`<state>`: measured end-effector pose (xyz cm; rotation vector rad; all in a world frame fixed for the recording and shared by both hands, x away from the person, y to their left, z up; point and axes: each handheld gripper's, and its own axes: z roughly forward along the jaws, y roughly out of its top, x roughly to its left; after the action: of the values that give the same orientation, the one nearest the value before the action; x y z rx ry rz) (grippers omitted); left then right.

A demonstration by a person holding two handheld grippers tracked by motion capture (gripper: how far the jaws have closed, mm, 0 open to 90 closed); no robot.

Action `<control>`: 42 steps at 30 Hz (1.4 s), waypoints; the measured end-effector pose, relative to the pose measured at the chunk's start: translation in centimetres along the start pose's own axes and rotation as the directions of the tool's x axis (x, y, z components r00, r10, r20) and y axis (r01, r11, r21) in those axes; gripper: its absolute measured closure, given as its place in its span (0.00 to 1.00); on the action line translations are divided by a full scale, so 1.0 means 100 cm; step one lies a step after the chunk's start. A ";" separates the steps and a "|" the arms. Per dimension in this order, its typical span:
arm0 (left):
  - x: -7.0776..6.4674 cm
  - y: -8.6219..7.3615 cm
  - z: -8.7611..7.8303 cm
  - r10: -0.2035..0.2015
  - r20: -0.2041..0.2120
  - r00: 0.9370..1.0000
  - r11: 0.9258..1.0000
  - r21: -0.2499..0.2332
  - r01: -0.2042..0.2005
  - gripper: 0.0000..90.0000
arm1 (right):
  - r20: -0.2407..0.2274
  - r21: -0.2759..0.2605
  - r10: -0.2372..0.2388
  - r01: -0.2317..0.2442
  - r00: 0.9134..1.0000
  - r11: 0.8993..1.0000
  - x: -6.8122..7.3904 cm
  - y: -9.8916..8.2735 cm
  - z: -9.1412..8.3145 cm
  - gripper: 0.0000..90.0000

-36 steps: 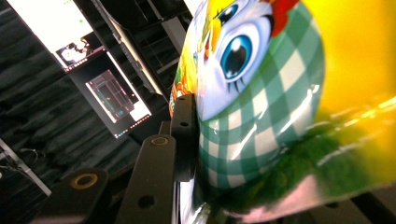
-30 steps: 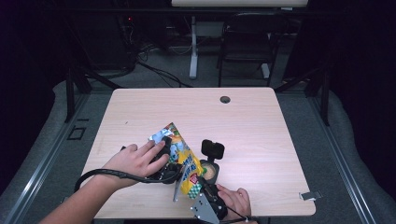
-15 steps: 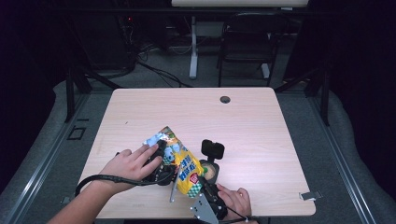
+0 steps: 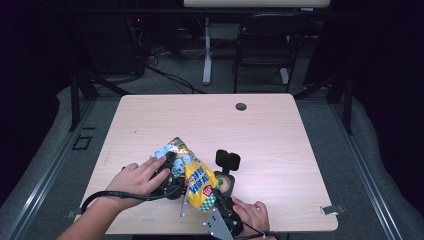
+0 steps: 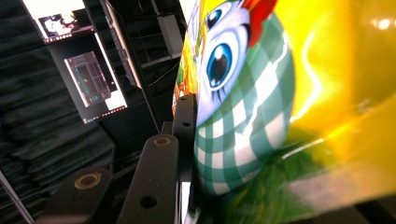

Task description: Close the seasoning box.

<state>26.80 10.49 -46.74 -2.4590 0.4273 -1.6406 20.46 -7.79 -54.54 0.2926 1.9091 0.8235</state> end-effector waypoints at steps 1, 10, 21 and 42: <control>0.000 0.000 0.000 0.000 0.000 1.000 1.000 0.000 0.000 0.83 | 0.000 0.000 0.000 0.000 1.000 1.000 0.000 0.000 0.000 0.98; -0.007 -0.001 0.002 -0.069 -0.019 0.997 0.997 -0.021 0.068 0.84 | 0.016 0.003 -0.034 0.034 0.999 0.999 -0.002 0.000 0.000 0.98; -0.015 -0.004 0.003 -0.125 -0.034 0.992 0.992 -0.032 0.124 0.84 | 0.018 0.005 -0.032 0.032 0.999 0.999 -0.003 0.003 -0.002 0.97; -0.030 -0.008 0.006 -0.261 -0.030 0.965 0.964 -0.052 0.259 0.85 | 0.037 -0.008 -0.037 0.038 0.999 0.999 -0.005 0.005 -0.004 0.94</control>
<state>26.36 12.19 -49.36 -2.6172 0.1527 -1.7937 20.26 -7.92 -53.73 0.2642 1.8713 0.7960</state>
